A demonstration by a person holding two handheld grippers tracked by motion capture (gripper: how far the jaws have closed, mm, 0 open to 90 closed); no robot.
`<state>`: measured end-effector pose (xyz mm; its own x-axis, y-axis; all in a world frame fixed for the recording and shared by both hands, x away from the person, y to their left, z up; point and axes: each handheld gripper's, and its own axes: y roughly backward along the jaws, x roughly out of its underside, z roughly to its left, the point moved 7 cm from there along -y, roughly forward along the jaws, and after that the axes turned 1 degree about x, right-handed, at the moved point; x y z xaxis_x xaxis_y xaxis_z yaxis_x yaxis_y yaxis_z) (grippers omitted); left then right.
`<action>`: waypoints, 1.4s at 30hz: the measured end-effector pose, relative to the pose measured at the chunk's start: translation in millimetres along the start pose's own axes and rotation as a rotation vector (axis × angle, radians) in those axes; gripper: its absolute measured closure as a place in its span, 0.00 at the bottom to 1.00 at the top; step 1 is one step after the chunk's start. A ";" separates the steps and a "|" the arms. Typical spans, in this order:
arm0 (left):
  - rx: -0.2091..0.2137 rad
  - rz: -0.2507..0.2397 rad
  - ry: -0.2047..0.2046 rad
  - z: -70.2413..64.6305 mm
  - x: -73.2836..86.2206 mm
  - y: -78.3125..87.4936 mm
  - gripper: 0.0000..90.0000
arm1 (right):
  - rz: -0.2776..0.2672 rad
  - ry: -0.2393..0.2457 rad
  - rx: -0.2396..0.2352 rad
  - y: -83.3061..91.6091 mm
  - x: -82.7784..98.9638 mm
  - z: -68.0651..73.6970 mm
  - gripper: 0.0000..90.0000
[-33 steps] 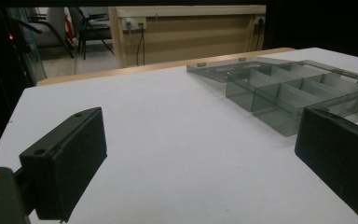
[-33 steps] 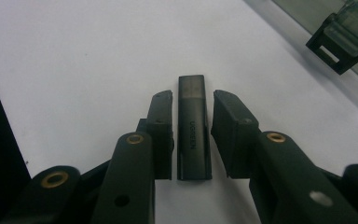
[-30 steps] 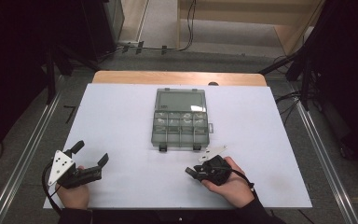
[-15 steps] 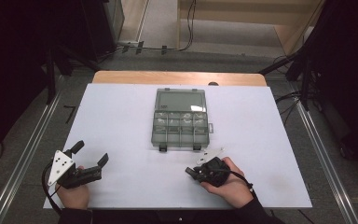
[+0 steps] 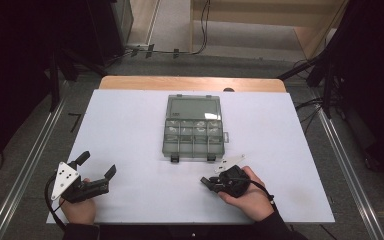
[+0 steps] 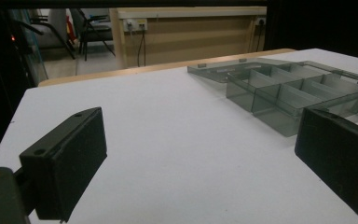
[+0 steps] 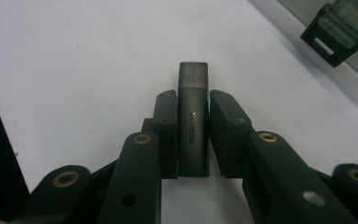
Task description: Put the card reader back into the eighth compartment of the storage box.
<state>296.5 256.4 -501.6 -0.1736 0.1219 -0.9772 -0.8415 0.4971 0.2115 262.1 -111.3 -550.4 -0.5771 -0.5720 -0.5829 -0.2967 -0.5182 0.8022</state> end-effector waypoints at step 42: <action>0.000 0.009 -0.025 -2.8 1.2 0.8 0.03 | -0.072 -0.026 0.033 33.9 -20.0 -27.0 0.79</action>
<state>294.2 254.4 -502.7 -0.1682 0.1476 -0.9746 -0.8402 0.4956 0.2201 284.1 -134.5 -515.1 -0.5725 -0.5175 -0.6359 -0.3623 -0.5361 0.7625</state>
